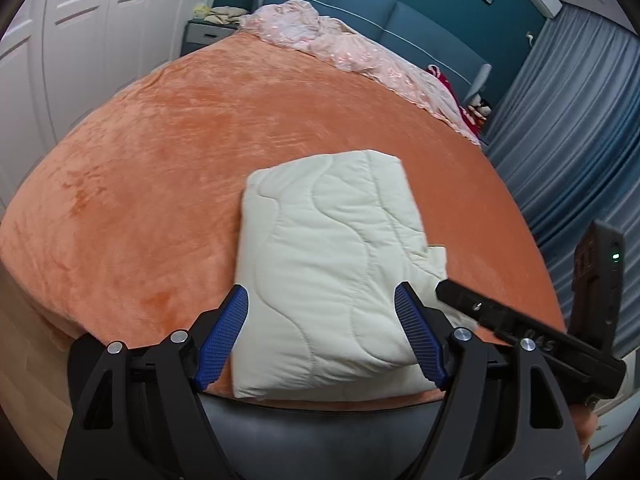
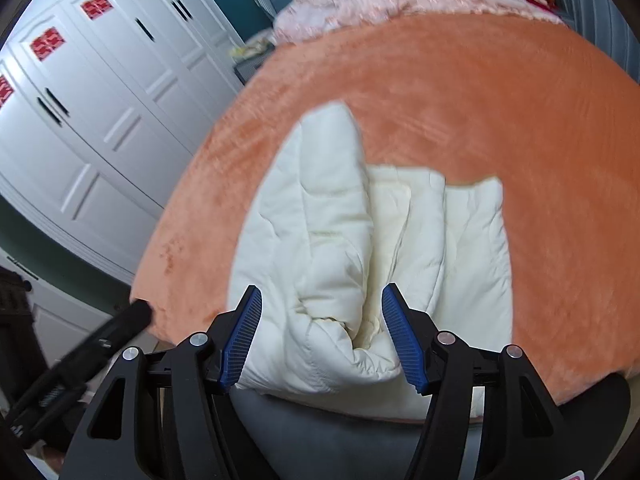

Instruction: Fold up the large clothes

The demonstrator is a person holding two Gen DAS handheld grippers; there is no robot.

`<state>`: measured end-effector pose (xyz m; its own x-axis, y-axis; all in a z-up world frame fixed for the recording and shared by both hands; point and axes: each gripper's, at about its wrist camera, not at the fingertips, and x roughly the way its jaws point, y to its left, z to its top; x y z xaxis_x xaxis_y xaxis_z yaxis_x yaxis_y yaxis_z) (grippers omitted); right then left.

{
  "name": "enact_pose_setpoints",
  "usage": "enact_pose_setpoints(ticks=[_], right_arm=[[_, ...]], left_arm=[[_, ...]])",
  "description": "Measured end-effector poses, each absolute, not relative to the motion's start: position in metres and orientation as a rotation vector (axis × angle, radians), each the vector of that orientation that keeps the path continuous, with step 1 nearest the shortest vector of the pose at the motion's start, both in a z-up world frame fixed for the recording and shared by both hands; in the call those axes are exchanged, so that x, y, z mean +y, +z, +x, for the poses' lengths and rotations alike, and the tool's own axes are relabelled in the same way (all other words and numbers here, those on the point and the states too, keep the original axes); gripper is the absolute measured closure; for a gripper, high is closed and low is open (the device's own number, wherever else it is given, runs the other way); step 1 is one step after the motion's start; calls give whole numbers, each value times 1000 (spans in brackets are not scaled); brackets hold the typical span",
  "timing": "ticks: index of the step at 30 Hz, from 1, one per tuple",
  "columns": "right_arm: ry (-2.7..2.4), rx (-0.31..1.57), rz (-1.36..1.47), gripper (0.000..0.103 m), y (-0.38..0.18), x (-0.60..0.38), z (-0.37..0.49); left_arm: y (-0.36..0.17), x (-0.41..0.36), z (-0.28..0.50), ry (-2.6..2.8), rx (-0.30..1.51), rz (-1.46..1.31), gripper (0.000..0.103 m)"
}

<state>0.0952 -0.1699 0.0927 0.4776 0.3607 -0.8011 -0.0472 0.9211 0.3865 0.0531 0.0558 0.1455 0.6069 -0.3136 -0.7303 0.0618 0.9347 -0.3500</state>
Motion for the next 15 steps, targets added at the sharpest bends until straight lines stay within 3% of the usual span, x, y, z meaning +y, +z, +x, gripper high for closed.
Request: enact_pose_setpoints(ticks=[1, 3, 5, 10, 15], right_arm=[[252, 1066, 330, 43, 90, -168, 92], [244, 1059, 315, 75, 85, -170, 87], [270, 1030, 362, 82, 90, -179, 78], [225, 948, 359, 84, 107, -206, 41], [147, 1013, 413, 85, 81, -244, 17]], left_arm=[[144, 58, 51, -214, 894, -293, 30], [143, 58, 53, -216, 898, -280, 30], [143, 58, 53, -220, 901, -274, 30], [138, 46, 55, -254, 922, -251, 33], [123, 14, 56, -303, 960, -192, 35]])
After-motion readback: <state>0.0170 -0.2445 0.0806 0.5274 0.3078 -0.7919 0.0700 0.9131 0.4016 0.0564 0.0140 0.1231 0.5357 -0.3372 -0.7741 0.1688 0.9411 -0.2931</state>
